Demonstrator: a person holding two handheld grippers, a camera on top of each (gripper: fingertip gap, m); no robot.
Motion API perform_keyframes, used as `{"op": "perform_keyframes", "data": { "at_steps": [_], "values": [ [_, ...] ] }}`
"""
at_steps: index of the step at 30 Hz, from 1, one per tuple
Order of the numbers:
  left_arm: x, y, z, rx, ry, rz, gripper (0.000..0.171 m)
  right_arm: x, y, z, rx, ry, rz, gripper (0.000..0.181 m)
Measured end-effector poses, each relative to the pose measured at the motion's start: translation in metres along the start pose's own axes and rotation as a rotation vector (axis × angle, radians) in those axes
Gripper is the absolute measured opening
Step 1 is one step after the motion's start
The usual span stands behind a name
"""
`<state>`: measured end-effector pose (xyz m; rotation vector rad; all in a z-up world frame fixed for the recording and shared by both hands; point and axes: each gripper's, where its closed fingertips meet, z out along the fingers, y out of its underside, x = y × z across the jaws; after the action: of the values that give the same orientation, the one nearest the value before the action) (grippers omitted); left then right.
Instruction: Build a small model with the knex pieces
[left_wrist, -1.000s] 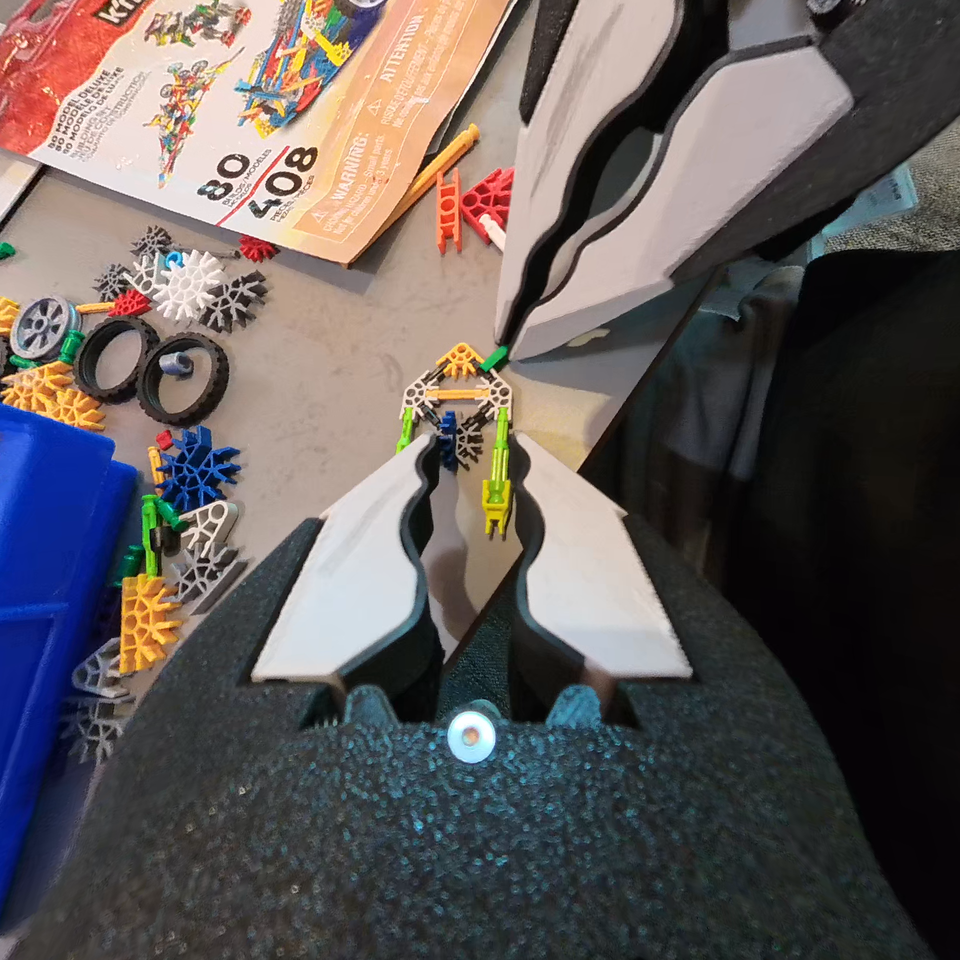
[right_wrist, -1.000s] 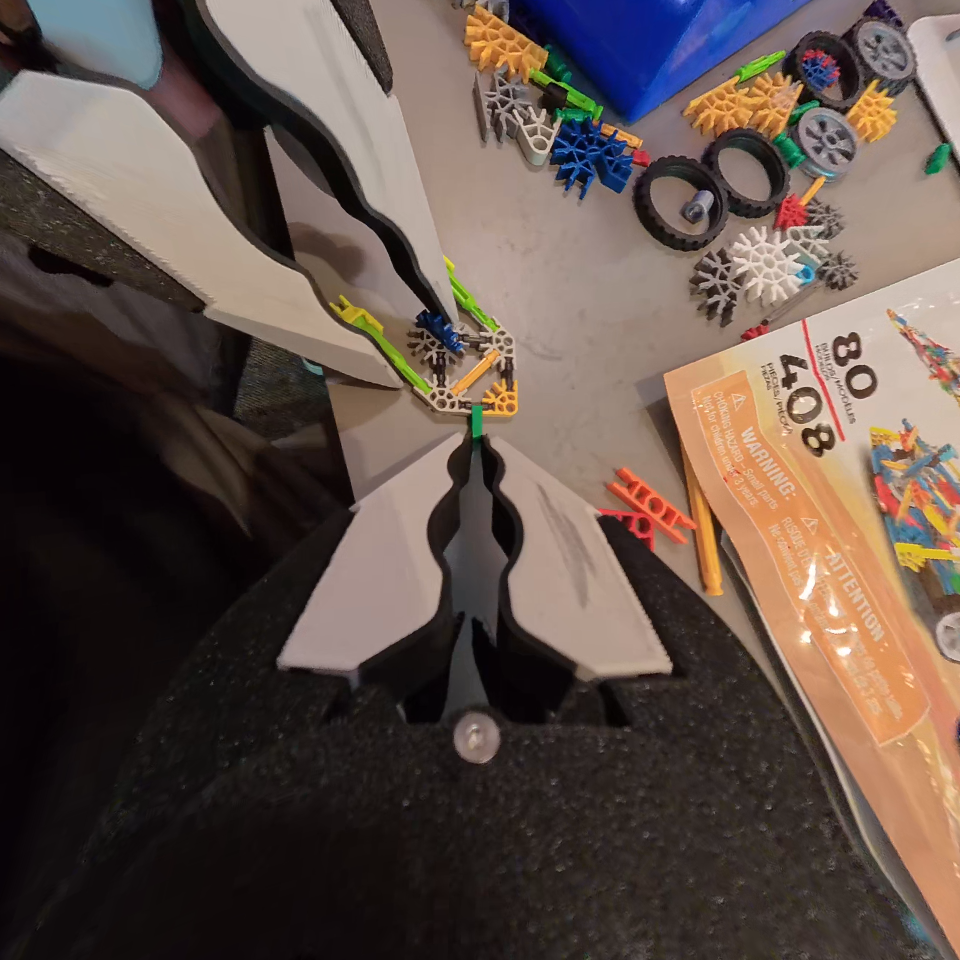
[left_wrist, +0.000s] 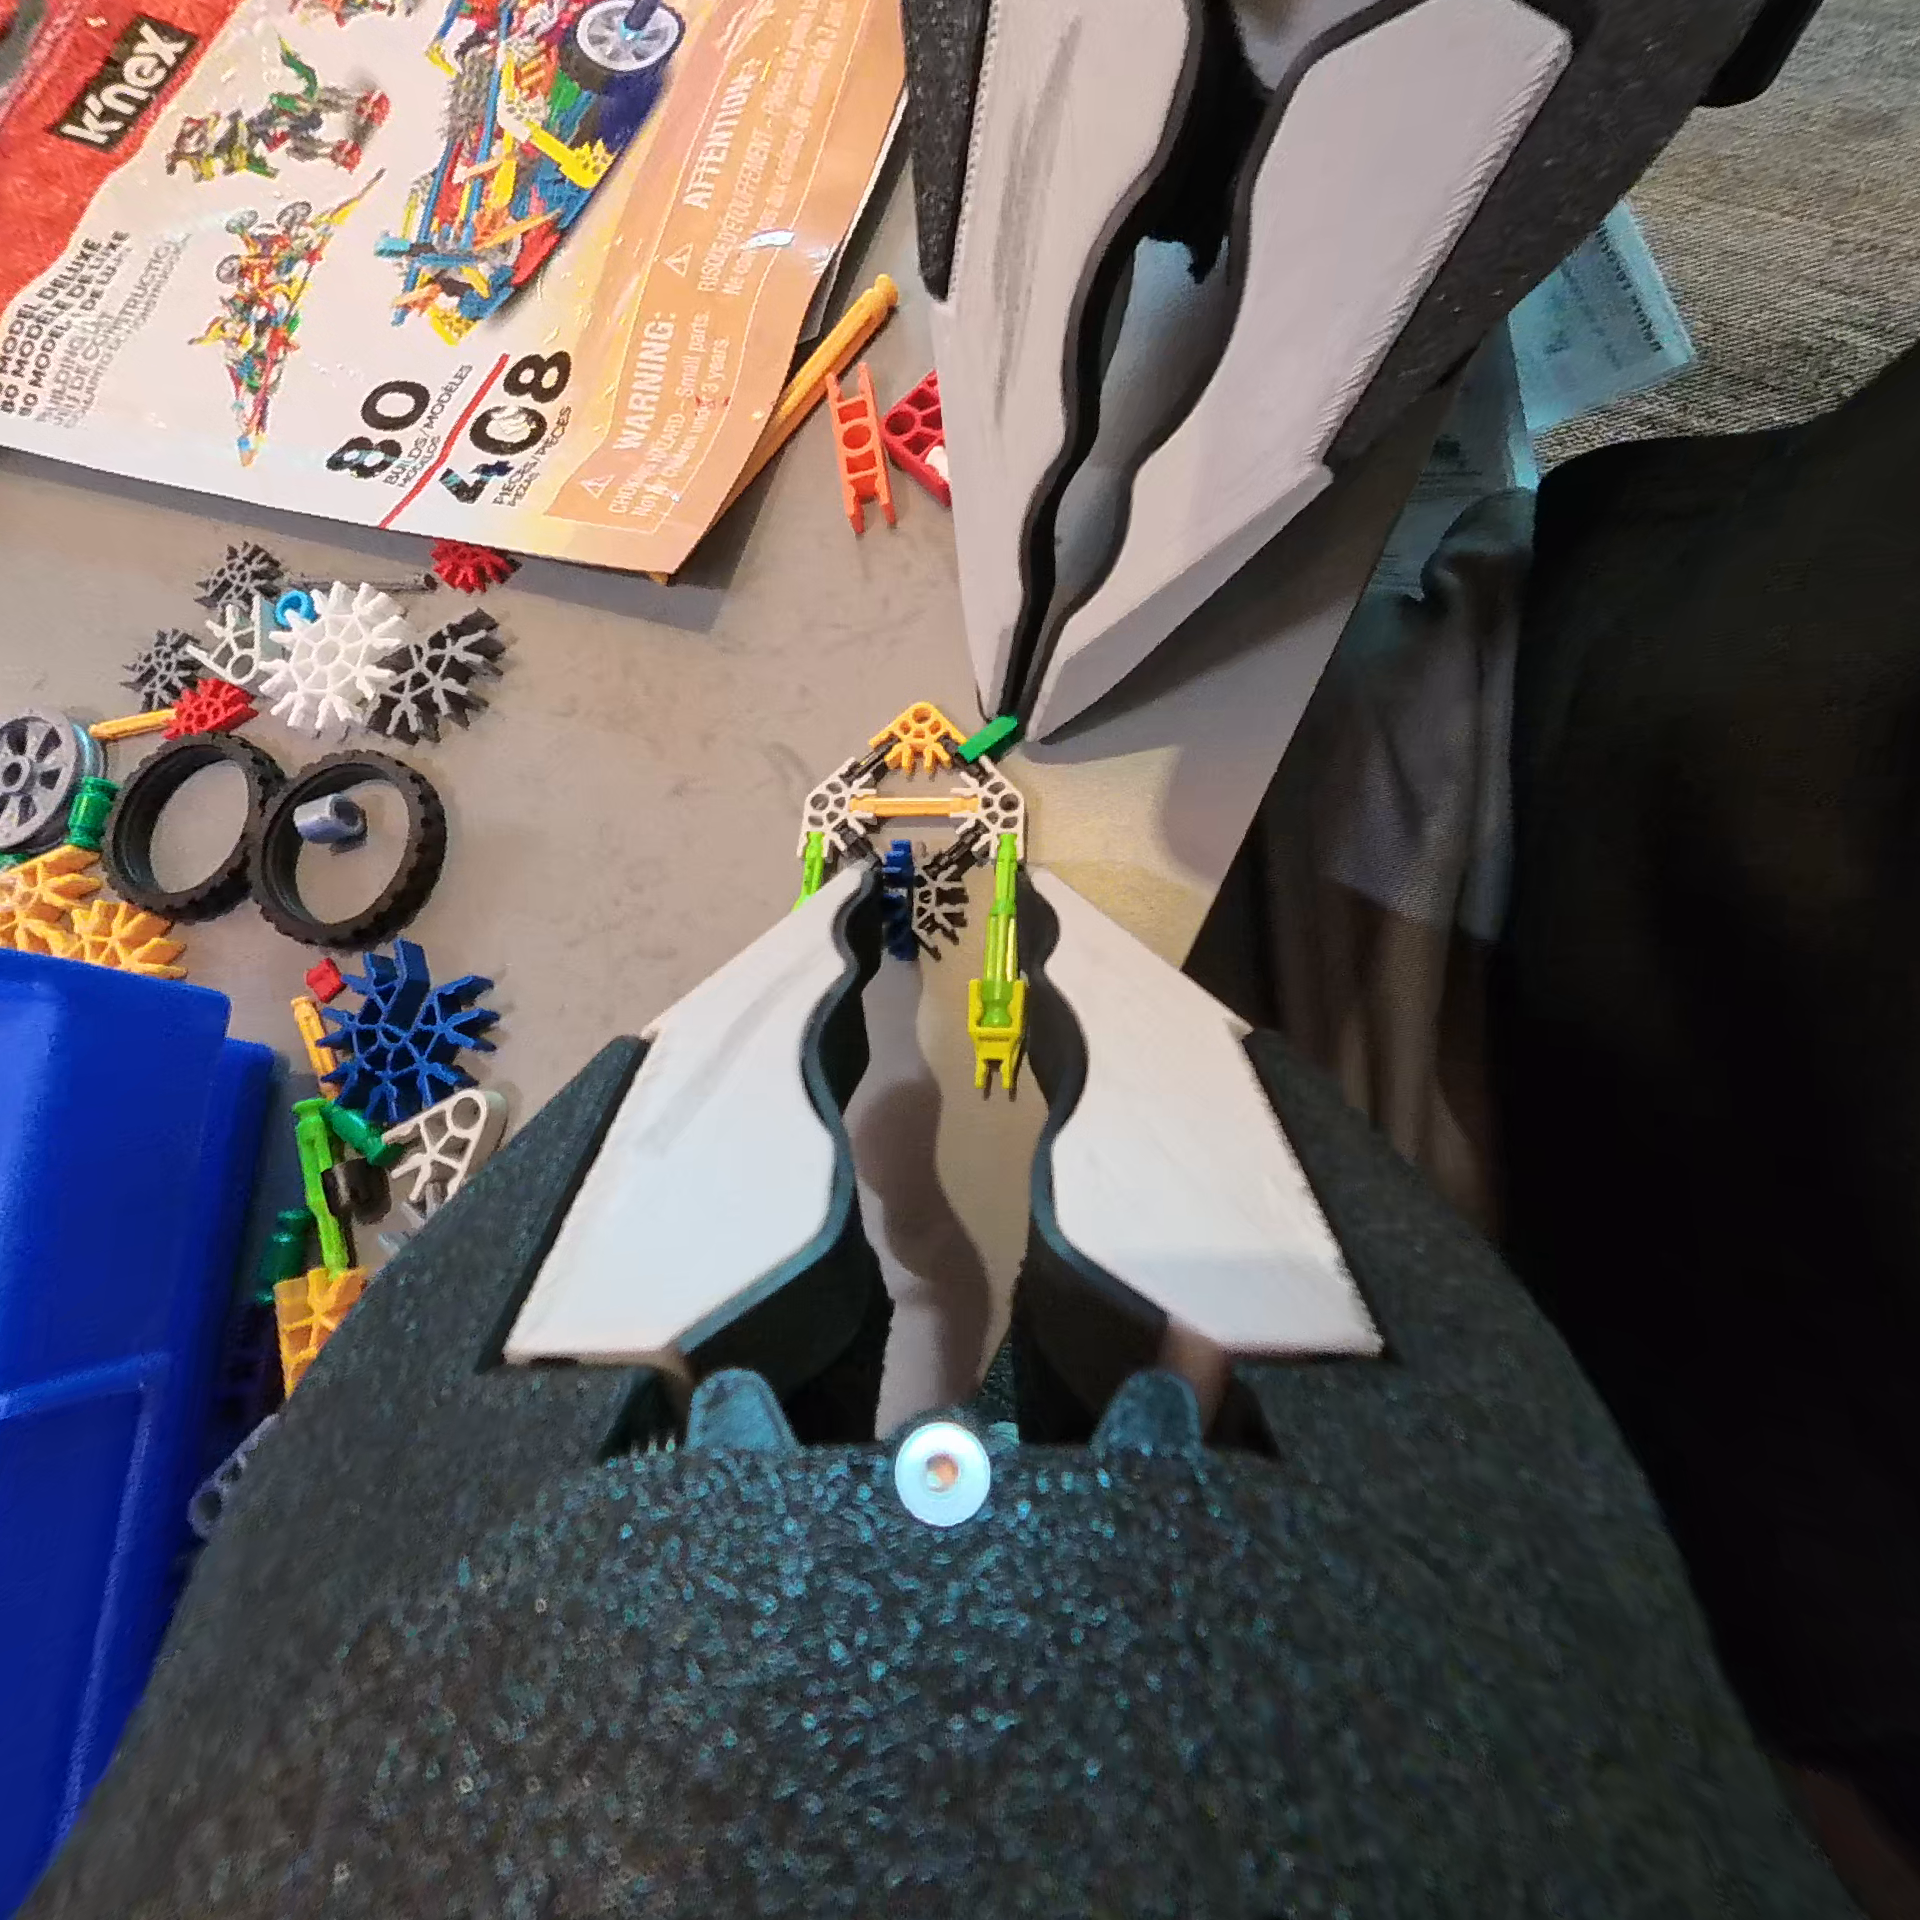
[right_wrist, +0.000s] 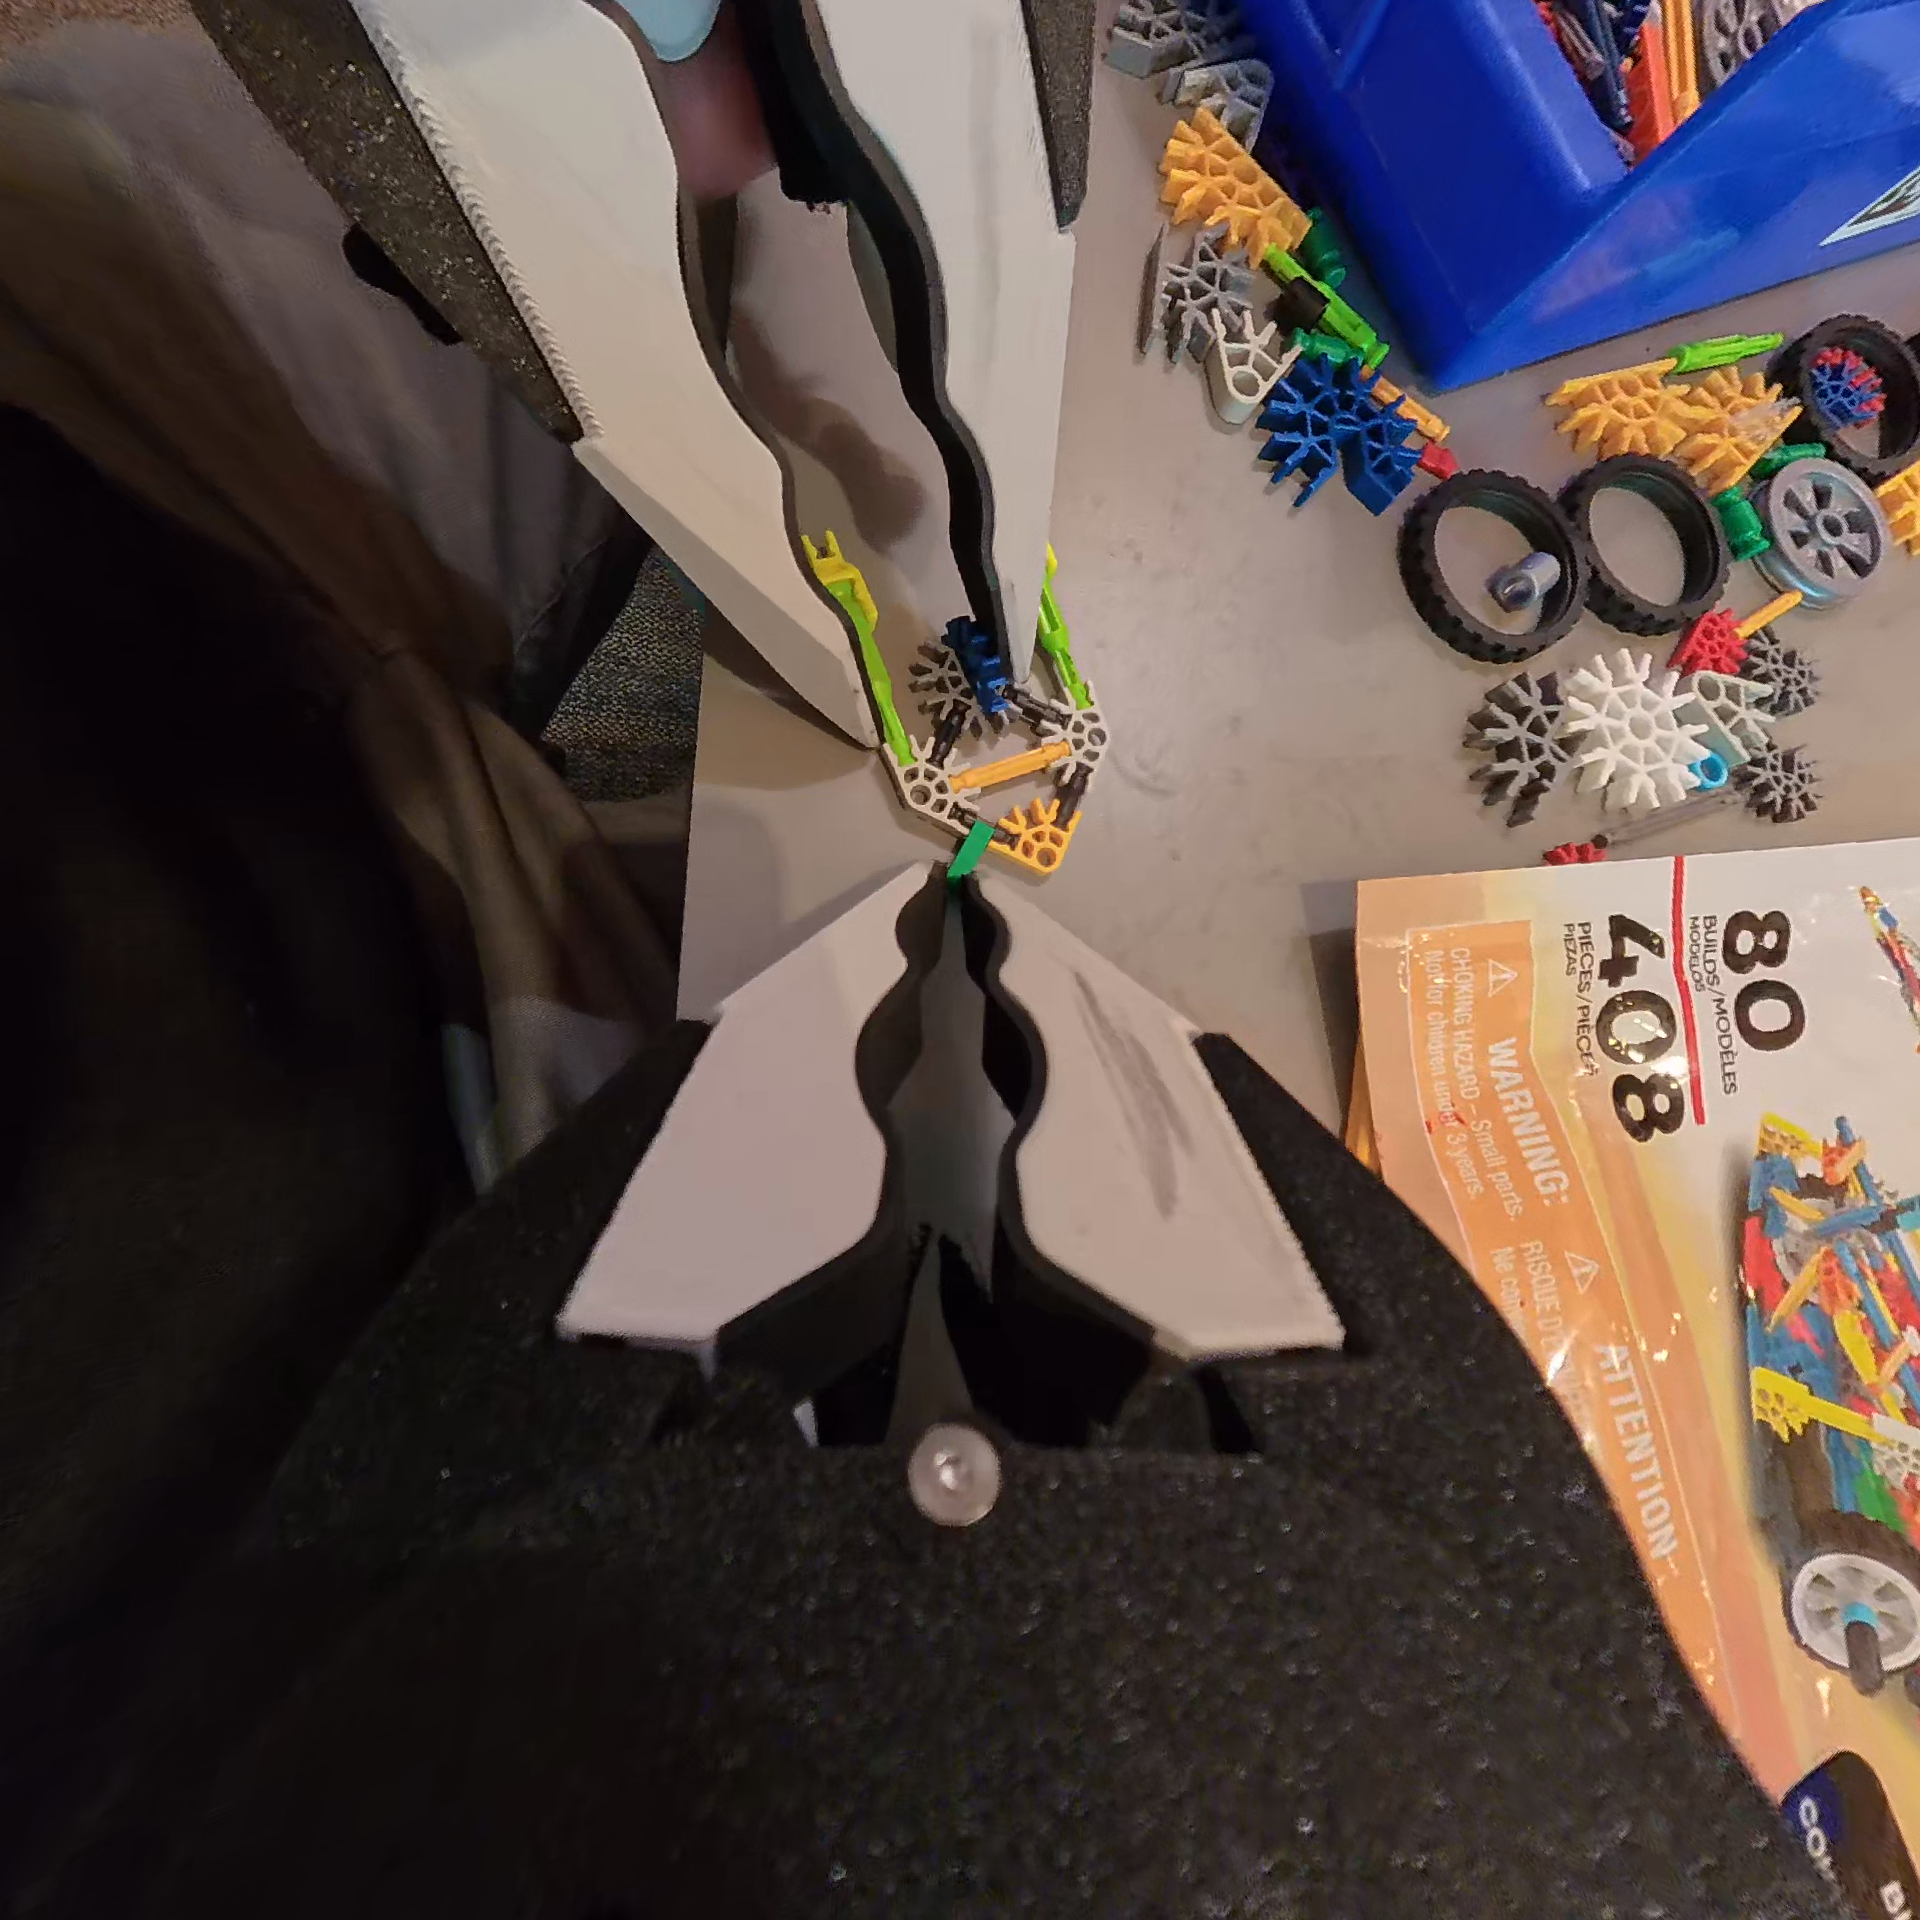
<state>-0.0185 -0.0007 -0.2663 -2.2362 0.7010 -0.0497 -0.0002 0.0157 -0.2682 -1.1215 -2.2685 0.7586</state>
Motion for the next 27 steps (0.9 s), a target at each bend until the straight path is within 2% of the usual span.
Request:
{"op": "perform_keyframes", "data": {
  "at_steps": [27],
  "values": [
    [-0.0022,-0.001,0.0011,0.041,0.056,0.023,0.023,-0.0001,0.0002,0.0003,0.022,-0.092,-0.064,0.001]
  ]
}}
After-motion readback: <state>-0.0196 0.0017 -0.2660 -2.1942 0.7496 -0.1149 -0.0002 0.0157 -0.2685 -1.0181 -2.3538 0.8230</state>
